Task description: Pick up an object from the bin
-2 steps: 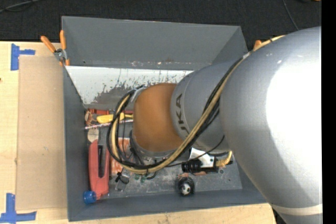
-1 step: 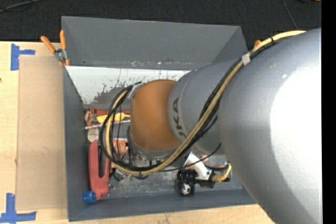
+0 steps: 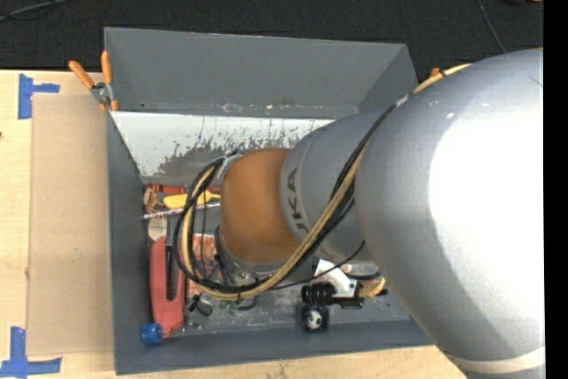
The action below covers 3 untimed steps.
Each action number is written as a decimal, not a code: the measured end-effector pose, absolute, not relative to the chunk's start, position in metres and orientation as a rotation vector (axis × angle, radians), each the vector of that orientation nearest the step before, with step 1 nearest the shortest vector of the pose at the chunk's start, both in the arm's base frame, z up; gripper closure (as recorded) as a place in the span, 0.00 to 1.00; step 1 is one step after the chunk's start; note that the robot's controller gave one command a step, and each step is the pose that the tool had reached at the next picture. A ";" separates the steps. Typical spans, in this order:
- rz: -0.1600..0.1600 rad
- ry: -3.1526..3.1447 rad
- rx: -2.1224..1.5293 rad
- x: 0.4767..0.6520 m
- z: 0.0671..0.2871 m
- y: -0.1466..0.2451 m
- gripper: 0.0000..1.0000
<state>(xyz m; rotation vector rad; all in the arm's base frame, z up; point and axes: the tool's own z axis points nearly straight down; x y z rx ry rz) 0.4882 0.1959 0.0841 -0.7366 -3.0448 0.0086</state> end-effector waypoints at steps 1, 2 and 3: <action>0.001 -2.922 -1.138 0.490 0.071 0.195 0.00; 0.008 -3.045 -0.731 0.488 0.075 0.195 1.00; 0.008 -3.045 -0.732 0.488 0.075 0.195 1.00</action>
Offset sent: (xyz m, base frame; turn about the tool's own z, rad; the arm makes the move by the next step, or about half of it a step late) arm 0.0000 -0.0013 -0.0091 -0.0053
